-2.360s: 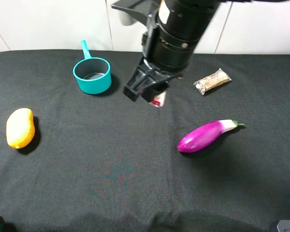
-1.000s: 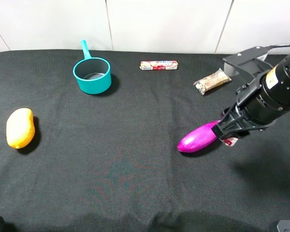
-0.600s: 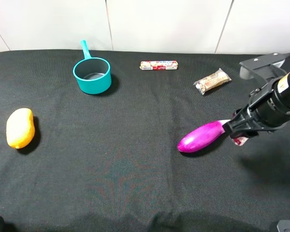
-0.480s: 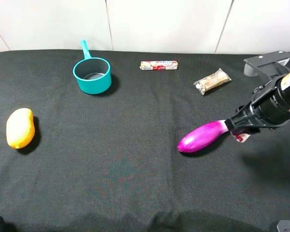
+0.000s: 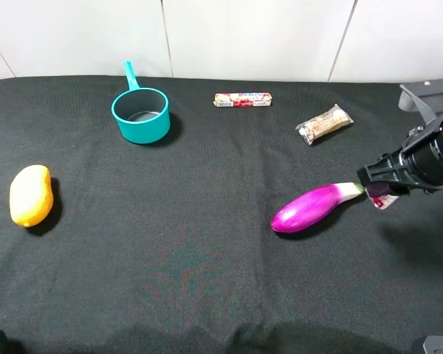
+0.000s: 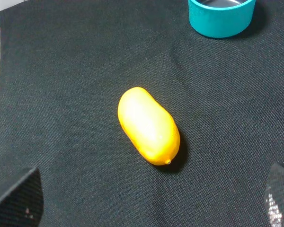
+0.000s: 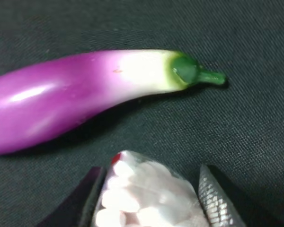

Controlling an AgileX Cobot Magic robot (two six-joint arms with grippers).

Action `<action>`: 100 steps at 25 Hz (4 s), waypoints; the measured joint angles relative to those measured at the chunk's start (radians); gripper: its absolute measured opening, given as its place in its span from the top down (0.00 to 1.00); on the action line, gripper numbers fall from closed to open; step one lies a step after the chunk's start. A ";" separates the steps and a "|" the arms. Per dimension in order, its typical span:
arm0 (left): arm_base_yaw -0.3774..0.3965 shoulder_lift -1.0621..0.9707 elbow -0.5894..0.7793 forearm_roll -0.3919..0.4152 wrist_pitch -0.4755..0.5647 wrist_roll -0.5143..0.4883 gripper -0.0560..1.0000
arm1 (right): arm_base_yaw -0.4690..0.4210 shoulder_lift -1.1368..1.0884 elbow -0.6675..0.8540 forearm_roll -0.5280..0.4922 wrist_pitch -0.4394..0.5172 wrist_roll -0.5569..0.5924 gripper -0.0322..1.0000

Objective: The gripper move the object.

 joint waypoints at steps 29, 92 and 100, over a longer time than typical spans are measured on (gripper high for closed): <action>0.000 0.000 0.000 0.000 0.000 0.000 0.01 | -0.001 0.185 0.075 -0.046 -0.187 0.103 0.66; 0.000 0.000 0.000 0.000 0.000 0.000 0.01 | -0.001 -0.011 0.139 -0.057 -0.176 0.156 0.30; 0.000 0.000 0.000 0.000 0.000 0.000 0.01 | -0.001 -0.224 0.139 -0.019 -0.060 0.156 0.30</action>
